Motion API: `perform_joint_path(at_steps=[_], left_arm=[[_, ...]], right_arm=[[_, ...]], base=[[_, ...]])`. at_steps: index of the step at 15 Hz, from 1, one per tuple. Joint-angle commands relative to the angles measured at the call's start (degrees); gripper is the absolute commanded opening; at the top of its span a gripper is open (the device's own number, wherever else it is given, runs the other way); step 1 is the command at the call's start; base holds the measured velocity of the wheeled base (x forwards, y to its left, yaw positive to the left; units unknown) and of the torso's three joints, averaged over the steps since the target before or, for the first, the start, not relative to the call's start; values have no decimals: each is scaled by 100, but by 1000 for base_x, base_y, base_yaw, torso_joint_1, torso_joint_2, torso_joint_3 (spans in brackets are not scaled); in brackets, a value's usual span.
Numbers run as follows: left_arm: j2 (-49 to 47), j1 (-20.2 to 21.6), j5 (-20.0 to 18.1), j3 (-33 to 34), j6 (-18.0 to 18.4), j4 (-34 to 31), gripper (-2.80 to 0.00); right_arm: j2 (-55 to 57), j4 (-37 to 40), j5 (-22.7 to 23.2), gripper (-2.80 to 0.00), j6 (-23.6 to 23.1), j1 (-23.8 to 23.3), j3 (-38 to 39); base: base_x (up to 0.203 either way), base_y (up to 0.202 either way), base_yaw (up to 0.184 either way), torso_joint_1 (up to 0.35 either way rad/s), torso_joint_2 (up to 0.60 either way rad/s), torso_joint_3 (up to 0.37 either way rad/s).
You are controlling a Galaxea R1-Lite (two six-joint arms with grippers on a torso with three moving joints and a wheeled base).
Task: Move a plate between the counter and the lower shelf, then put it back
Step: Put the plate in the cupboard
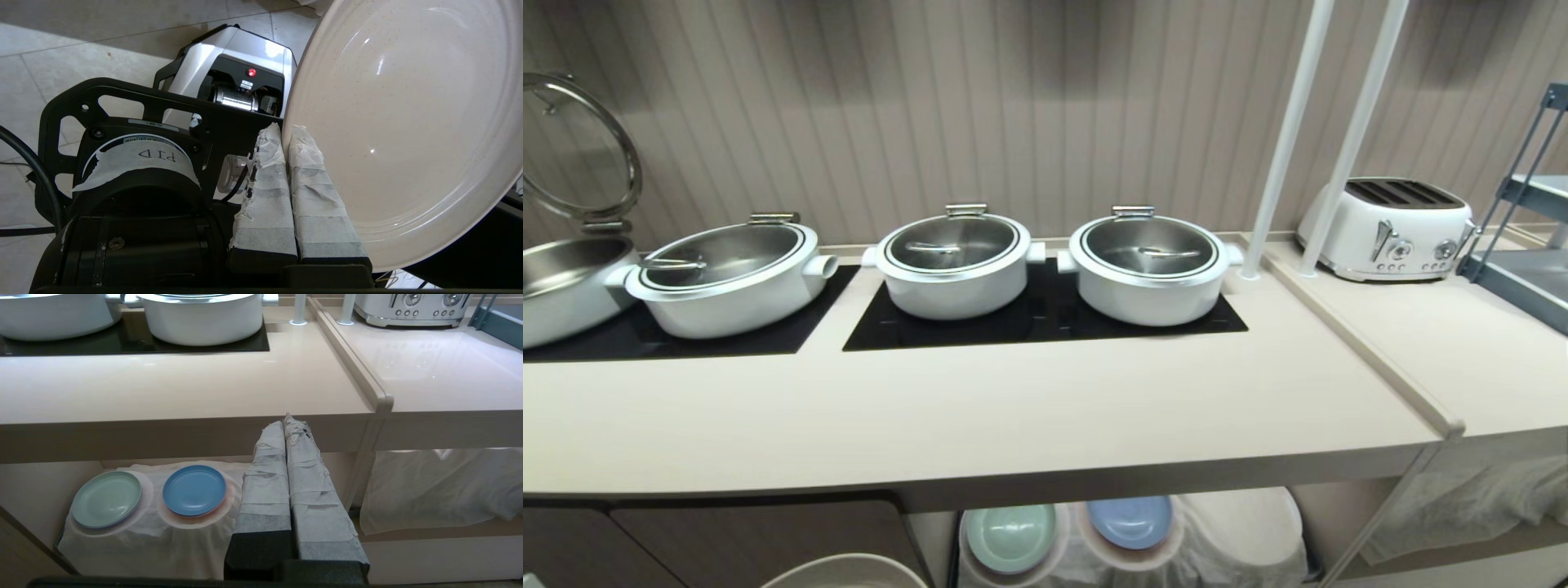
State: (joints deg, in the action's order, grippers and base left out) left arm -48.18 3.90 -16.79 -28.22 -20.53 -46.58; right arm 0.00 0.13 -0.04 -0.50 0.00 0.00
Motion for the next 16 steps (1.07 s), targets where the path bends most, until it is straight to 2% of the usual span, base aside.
perform_joint_path(at_steps=[1, 16], left_arm=[[1, -3, -9, 10, -13, -27, -280], [10, -3, -149, 10, -13, -35, -280]], right_arm=[[0, -5, 4, -280, -3, 0, 0], [0, 4, 4, -280, -3, 0, 0]], base=[[0, -199, 0, -2, 2, 2], [0, -195, 0, 2, 3, 3]])
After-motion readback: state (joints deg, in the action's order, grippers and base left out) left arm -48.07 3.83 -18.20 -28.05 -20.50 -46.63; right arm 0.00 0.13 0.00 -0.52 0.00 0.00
